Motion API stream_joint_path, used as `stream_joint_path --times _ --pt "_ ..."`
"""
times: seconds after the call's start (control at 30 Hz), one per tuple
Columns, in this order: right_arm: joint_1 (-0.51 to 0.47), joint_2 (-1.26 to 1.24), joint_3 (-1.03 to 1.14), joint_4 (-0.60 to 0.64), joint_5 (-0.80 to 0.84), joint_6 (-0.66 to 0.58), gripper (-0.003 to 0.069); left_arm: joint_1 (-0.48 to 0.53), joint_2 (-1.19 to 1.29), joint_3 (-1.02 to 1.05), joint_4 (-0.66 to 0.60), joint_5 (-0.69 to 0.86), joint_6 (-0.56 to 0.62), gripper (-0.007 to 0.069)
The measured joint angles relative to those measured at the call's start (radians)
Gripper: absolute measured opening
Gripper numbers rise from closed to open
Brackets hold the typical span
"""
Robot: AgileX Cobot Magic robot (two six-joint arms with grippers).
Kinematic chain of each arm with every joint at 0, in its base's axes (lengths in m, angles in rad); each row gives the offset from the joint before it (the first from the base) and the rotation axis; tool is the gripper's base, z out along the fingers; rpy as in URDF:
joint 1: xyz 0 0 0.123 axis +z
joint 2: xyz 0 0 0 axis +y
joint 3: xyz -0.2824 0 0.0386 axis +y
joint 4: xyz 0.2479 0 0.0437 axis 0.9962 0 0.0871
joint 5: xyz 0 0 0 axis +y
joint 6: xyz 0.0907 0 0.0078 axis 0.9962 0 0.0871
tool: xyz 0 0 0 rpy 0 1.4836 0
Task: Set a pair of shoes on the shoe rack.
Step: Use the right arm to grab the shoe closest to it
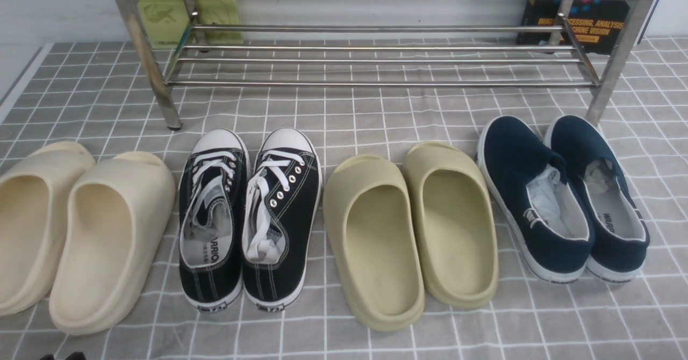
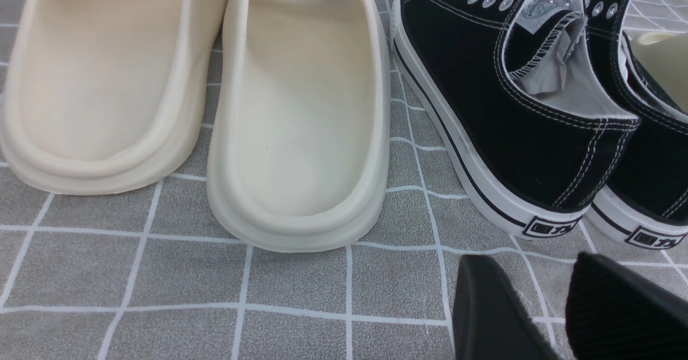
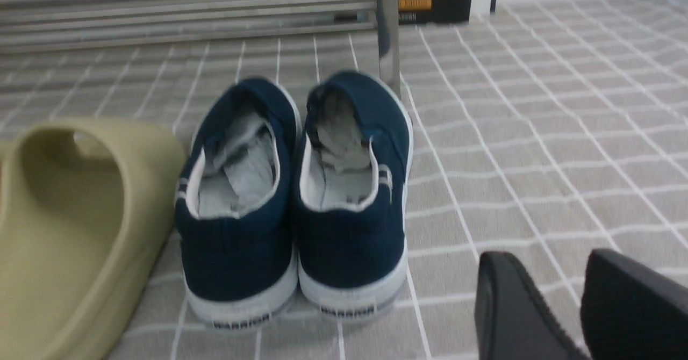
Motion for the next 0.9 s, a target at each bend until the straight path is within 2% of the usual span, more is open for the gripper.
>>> stream_joint_path --times 0.03,0.23,0.3,0.33,0.4,0.47,0.53,0.6,0.63,0.67,0.7,0.73,0.8,0.83,0.9 --pt "0.000 0.000 0.000 0.000 0.000 0.000 0.0239 0.000 0.000 0.000 0.000 0.000 0.000 0.0238" --pt "0.000 0.000 0.000 0.000 -0.372 0.027 0.0239 0.000 0.000 0.000 0.000 0.000 0.000 0.0238" --pt "0.000 0.000 0.000 0.000 -0.456 0.062 0.0239 0.000 0.000 0.000 0.000 0.000 0.000 0.0238" --pt "0.000 0.000 0.000 0.000 -0.592 0.133 0.0239 0.000 0.000 0.000 0.000 0.000 0.000 0.0238" --pt "0.000 0.000 0.000 0.000 -0.743 0.204 0.0239 0.000 0.000 0.000 0.000 0.000 0.000 0.0238" --pt "0.000 0.001 -0.013 -0.004 -0.798 0.237 0.0229 0.000 0.000 0.000 0.000 0.000 0.000 0.0238" --pt "0.000 0.011 -0.044 -0.004 -0.790 0.245 0.0208 0.000 0.000 0.000 0.000 0.000 0.000 0.0238" --pt "0.000 0.073 -0.177 -0.004 -0.683 0.241 0.0120 0.000 0.000 0.000 0.000 0.000 0.000 0.0238" --pt "0.000 0.080 -0.189 -0.005 -0.672 0.239 0.0111 0.000 0.000 0.000 0.000 0.000 0.000 0.0238" --pt "0.000 0.157 -0.305 -0.010 -0.558 0.211 0.0031 0.000 0.000 0.000 0.000 0.000 0.000 0.0238" --pt "0.000 0.167 -0.305 -0.010 -0.558 0.211 0.0031 0.000 0.000 0.000 0.000 0.000 0.000 0.0238" --pt "0.000 0.266 -0.424 -0.023 -0.431 0.162 -0.0001 0.000 0.000 0.000 0.000 0.000 0.000 0.0238" --pt "0.000 0.340 -0.476 -0.036 -0.372 0.136 -0.0003 0.000 0.000 0.000 0.000 0.000 0.000 0.0238" --pt "0.000 0.443 -0.549 -0.056 -0.275 0.097 -0.0003 0.000 0.000 0.000 0.000 0.000 0.000 0.0238" --pt "0.000 0.574 -0.590 -0.073 -0.196 0.072 -0.0003 0.000 0.000 0.000 0.000 0.000 0.000 0.0238"
